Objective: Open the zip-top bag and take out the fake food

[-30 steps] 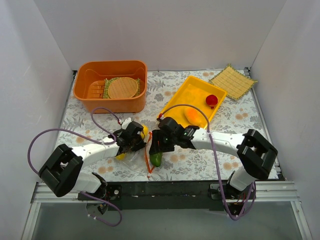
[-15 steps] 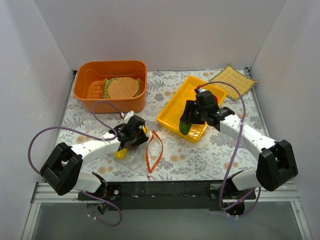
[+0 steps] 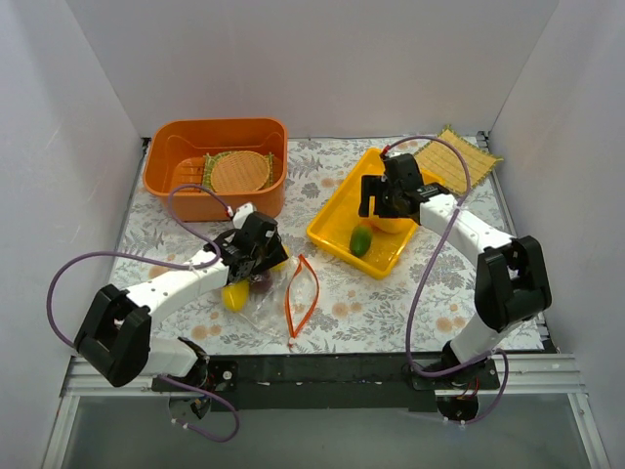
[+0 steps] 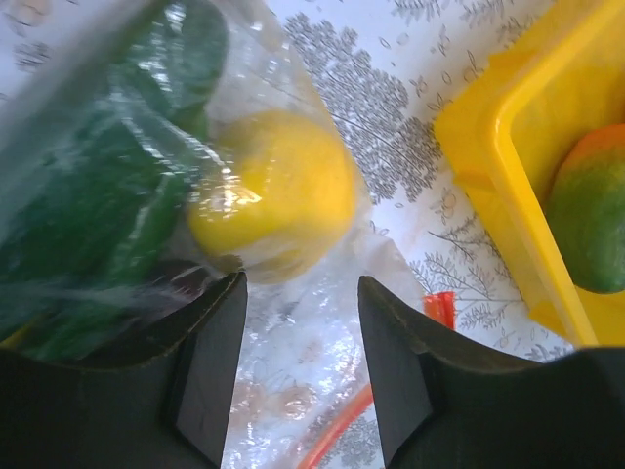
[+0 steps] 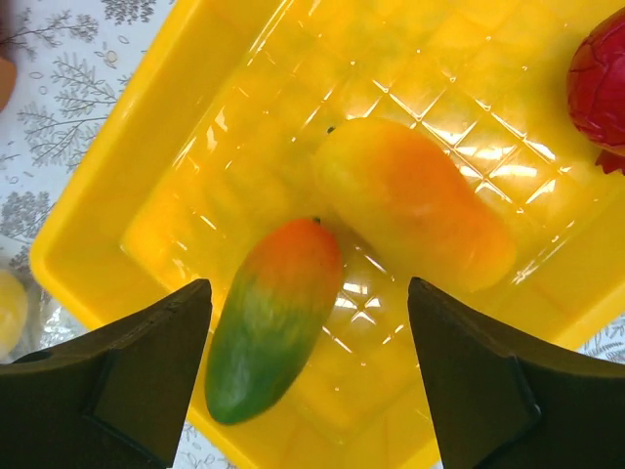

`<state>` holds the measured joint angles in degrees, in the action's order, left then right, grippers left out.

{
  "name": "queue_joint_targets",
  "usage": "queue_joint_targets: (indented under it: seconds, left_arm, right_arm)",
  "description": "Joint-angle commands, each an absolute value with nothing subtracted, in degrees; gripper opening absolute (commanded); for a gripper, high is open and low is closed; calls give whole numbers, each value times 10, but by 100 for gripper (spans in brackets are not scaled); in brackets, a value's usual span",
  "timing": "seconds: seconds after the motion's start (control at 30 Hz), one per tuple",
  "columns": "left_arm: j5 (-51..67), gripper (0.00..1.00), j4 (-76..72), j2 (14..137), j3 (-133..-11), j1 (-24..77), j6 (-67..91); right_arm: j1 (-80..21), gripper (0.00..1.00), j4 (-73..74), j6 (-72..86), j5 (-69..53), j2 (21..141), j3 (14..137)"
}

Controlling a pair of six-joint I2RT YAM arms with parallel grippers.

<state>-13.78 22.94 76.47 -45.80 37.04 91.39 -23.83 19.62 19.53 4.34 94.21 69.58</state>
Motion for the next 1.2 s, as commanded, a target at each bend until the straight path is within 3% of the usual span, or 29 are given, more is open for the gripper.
queue_joint_targets:
  seconds: [0.0, 0.07, 0.2, 0.3, 0.47, 0.8, 1.03, 1.17]
  left_arm:
    - [-192, 49, 291, 715, -471, 347, 901]
    - [-206, 46, 314, 706, -468, 342, 903]
    - [-225, 34, 333, 693, -464, 334, 901]
    - [-239, 24, 347, 695, -467, 333, 891]
    - [-239, 8, 343, 727, -445, 333, 882]
    - [-217, 3, 313, 731, -385, 333, 911]
    - [-166, 3, 264, 715, -359, 337, 936]
    - [-147, 4, 254, 705, -374, 340, 926]
  right_arm:
    - [-252, 85, 226, 208, 36, 859, 687]
    - [-268, 75, 201, 228, -33, 823, 617]
    - [-342, 31, 149, 293, -94, 760, 527]
    - [-411, 23, 84, 361, -136, 748, 470]
    - [-482, 20, -45, 435, -164, 776, 434]
    - [-517, 20, -175, 484, -192, 892, 438]
    - [-545, 39, -178, 490, -194, 939, 468]
    - [-551, 42, -192, 504, -200, 949, 464]
